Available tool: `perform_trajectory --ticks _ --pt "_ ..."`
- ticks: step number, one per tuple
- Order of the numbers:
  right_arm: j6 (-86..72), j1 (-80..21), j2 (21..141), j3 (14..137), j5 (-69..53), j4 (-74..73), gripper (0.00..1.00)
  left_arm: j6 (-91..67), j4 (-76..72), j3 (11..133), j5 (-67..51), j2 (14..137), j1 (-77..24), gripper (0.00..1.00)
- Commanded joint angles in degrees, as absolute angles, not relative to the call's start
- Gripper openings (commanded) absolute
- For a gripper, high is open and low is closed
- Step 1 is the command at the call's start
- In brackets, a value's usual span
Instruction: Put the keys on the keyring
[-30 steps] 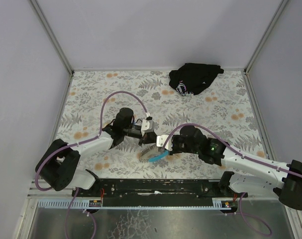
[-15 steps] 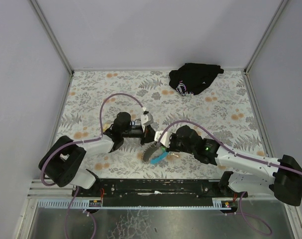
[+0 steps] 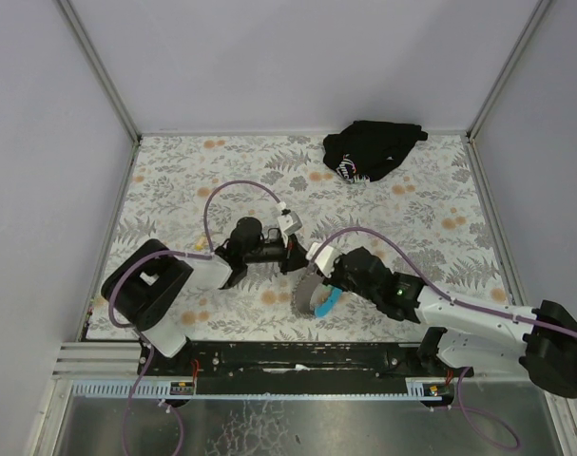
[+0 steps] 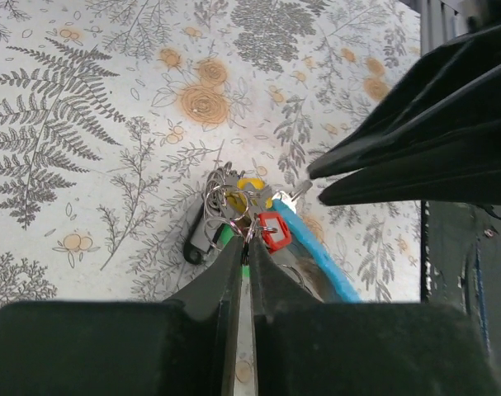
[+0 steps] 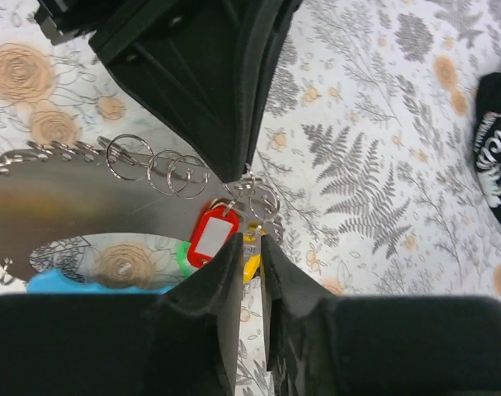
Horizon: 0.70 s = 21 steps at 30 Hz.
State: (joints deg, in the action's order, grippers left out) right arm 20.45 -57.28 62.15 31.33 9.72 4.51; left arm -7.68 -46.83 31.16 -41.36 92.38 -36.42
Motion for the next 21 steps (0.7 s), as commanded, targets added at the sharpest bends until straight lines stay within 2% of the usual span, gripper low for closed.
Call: perform_trajectory --ticks 1,9,16,21 --pt "15.61 -57.52 56.68 29.42 18.2 8.76 0.24 -8.85 -53.19 35.28 -39.07 96.54 -37.48 0.04" --pt "12.34 -57.51 45.68 28.14 24.42 5.79 0.39 -10.21 -53.88 41.68 -37.46 104.07 -38.06 0.07" --pt "9.32 -57.51 40.68 25.76 26.98 4.98 0.43 -11.5 -52.61 45.98 -30.51 111.03 -37.48 0.22" --pt "8.66 -57.5 39.1 24.84 30.15 4.7 0.45 -16.32 -58.17 42.42 -29.23 109.93 -34.68 0.35"
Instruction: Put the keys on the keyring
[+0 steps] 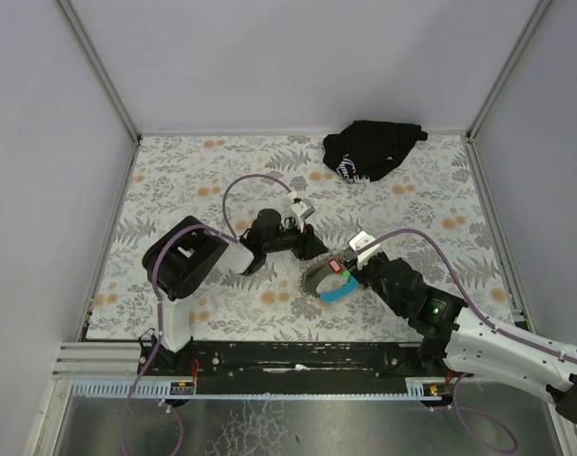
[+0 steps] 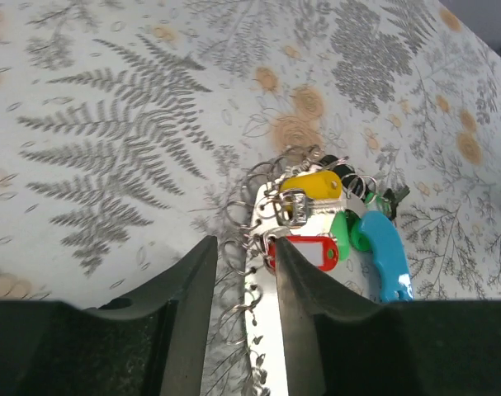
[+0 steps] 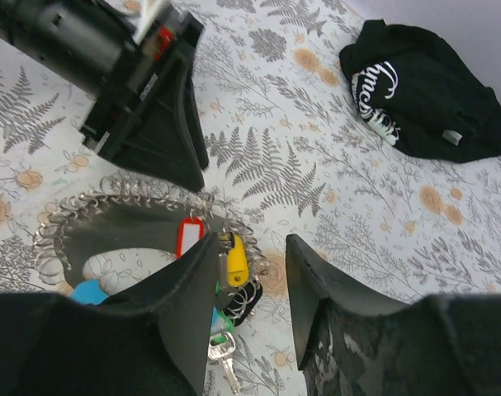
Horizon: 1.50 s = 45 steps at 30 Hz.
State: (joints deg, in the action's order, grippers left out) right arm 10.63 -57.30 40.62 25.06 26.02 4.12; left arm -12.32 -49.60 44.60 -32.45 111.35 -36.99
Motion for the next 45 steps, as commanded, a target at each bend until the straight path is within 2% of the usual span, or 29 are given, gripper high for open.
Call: perform_trajectory --ticks 1,2,3,4,5,7,12,14,21,26,32,39,45 --pt "8.45 -57.54 38.79 24.79 30.61 4.66 0.46 -16.84 -58.58 41.36 -28.38 108.7 -34.02 0.38" --pt "8.27 -57.53 38.57 24.79 30.96 4.66 0.48 -17.13 -58.39 40.25 -27.47 107.16 -33.41 0.43" --pt "8.03 -57.54 38.36 24.81 31.22 4.54 0.49 -17.36 -57.79 39.23 -26.2 105.3 -32.7 0.57" --pt "7.71 -57.52 38.11 24.85 31.66 4.45 0.51 -17.51 -57.04 38.01 -25.06 103.29 -31.96 0.9" --pt "7.39 -57.54 37.82 24.94 32.05 4.14 0.53 -17.53 -56.19 36.67 -23.93 100.8 -31.43 0.99" --pt "6.56 -57.5 37.06 25.08 32.87 3.16 0.57 -17.03 -53.77 34.1 -20.77 95.47 -30.74 1.0" --pt "3.42 -57.53 33.92 26.17 34.96 -0.55 0.79 -15.98 -42.55 29.71 -10.9 79.37 -30.59 1.0" --pt "2.09 -57.54 32.07 26.84 35.38 -2.65 0.99 -16.59 -37.27 28.6 -6.67 72.46 -30.59 1.0" --pt "-3.08 -57.48 25.06 29.78 39.54 -10.27 0.99 -23.98 -15.98 29.19 7.52 48.81 -30.65 1.0" --pt "-5.67 -57.54 20.22 33.99 42.97 -17.66 0.99 -31.31 3.48 35.56 17.07 39.01 -30.6 1.0" --pt "-7.75 -57.55 13.89 37.06 44.78 -22.45 0.99 -29.16 18.67 43.65 15.05 34.01 -30.6 1.0" --pt "-8.79 -57.51 8.71 34.15 44.08 -20.73 0.99 -23.38 21.79 42.96 17.37 25.88 -30.7 1.0" --pt "-8.74 -57.51 10.01 34.05 44.33 -20.68 0.99 -24.19 20.65 40.04 18.94 21.58 -30.59 1.0"
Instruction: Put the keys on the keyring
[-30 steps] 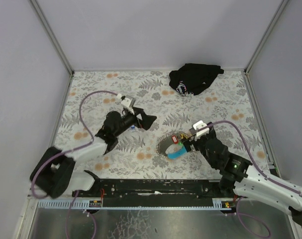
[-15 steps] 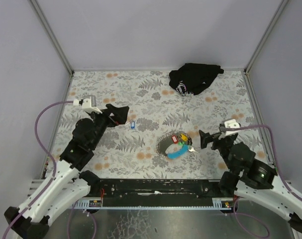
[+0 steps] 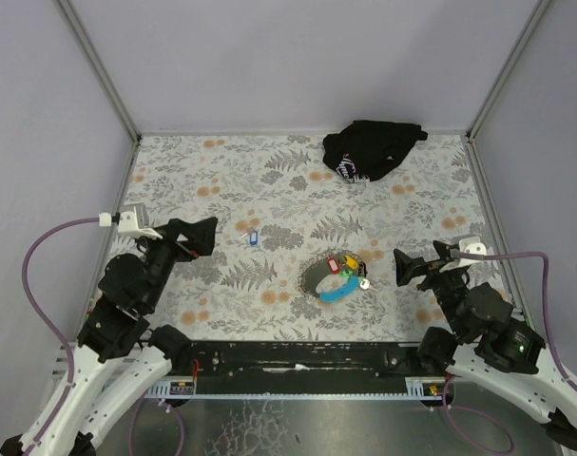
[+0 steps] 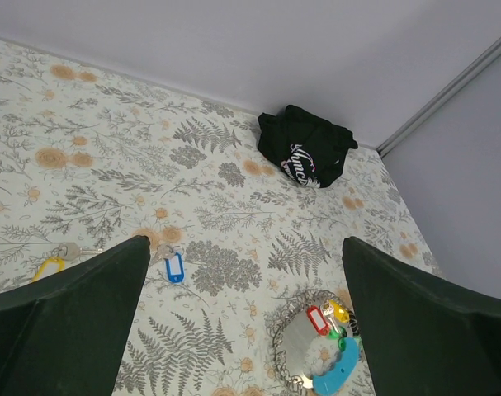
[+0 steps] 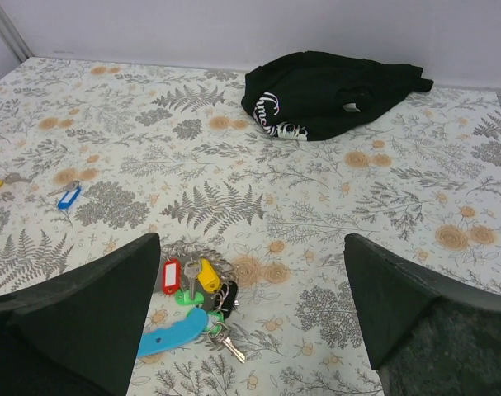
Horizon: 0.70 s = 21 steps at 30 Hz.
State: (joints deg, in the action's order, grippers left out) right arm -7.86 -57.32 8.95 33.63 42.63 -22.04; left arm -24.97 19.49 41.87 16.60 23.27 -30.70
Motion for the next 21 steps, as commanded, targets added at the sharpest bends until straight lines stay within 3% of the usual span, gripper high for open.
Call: perform_trajectory --ticks 1,21 --pt "-8.72 -57.49 10.36 34.16 44.33 -20.86 0.99 -24.1 20.65 39.88 18.87 21.54 -30.54 1.0" --pt "-11.36 -57.56 12.03 35.68 44.09 -20.33 0.99 -24.61 22.06 39.64 12.32 23.79 -25.18 1.0"
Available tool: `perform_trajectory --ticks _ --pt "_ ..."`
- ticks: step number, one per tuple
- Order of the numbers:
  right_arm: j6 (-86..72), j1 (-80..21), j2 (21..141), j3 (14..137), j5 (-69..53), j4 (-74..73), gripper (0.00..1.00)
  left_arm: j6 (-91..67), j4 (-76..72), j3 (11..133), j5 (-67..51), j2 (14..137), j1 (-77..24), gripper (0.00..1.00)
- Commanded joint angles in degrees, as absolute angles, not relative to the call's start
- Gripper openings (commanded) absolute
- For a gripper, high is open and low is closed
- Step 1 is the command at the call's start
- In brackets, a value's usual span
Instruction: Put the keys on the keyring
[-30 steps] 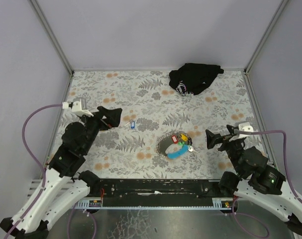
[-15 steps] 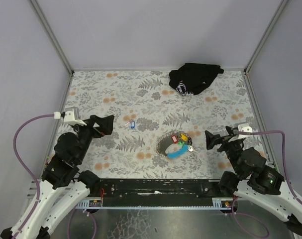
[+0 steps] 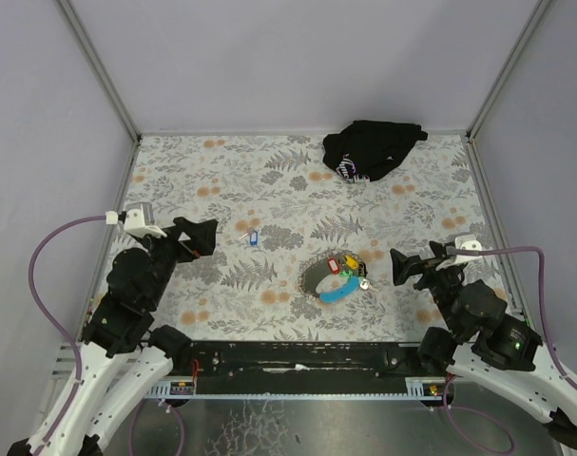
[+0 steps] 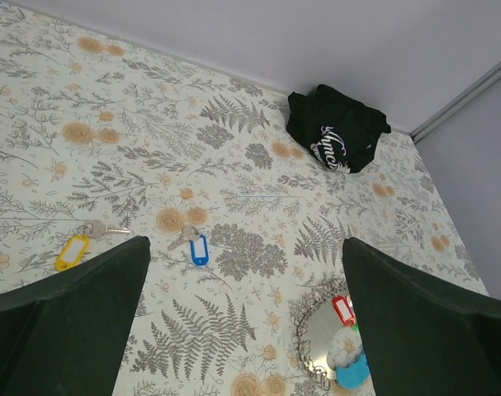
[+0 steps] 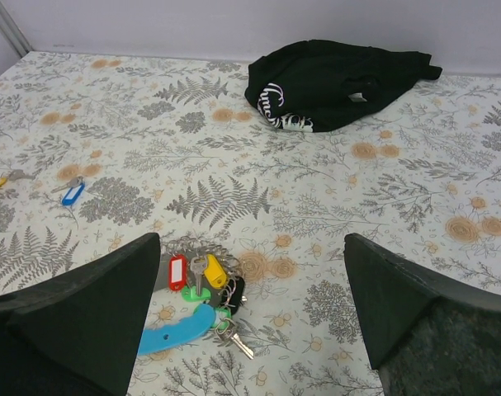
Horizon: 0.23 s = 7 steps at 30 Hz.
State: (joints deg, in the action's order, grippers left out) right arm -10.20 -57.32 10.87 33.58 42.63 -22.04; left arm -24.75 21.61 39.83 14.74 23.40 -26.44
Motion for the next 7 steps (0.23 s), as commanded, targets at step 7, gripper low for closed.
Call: perform_trajectory --ticks 7 --pt "-11.22 -57.57 12.99 35.75 43.72 -20.63 0.99 -25.3 22.06 39.45 13.18 22.61 -24.05 1.0"
